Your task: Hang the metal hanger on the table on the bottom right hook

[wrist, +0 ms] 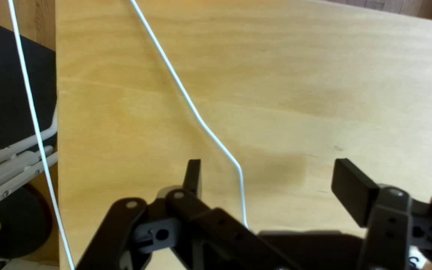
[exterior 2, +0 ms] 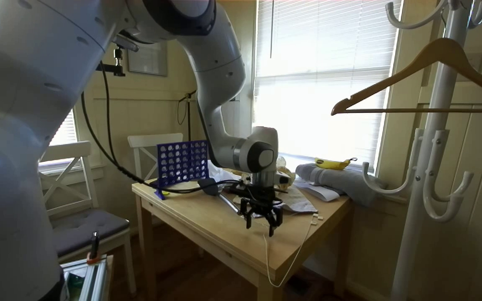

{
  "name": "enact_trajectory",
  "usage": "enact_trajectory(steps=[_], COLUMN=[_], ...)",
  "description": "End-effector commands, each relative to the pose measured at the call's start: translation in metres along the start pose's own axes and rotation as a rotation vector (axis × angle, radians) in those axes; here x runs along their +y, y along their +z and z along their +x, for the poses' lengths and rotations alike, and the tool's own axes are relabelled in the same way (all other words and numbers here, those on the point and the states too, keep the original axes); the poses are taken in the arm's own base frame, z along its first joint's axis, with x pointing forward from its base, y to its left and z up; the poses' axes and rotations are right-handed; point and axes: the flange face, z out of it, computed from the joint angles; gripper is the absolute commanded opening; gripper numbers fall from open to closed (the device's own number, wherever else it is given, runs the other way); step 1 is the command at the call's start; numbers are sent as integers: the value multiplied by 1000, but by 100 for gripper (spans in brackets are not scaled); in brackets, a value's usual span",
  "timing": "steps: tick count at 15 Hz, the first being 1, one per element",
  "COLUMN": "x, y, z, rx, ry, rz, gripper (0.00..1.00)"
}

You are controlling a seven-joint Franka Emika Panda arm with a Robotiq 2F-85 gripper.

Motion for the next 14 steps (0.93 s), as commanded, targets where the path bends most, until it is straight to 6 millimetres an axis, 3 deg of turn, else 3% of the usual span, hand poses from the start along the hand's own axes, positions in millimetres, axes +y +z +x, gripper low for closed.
enact_trajectory(steps=[1, 7, 9, 10, 14], x=[5, 12, 14, 15, 17], y=[8, 11, 11, 11, 8], z=[8, 14, 16, 17, 18], rx=[31, 67, 73, 74, 78], ry=[-22, -20, -20, -20, -19], rz=[0, 5, 4, 5, 3], gripper=[81, 70, 52, 39, 10])
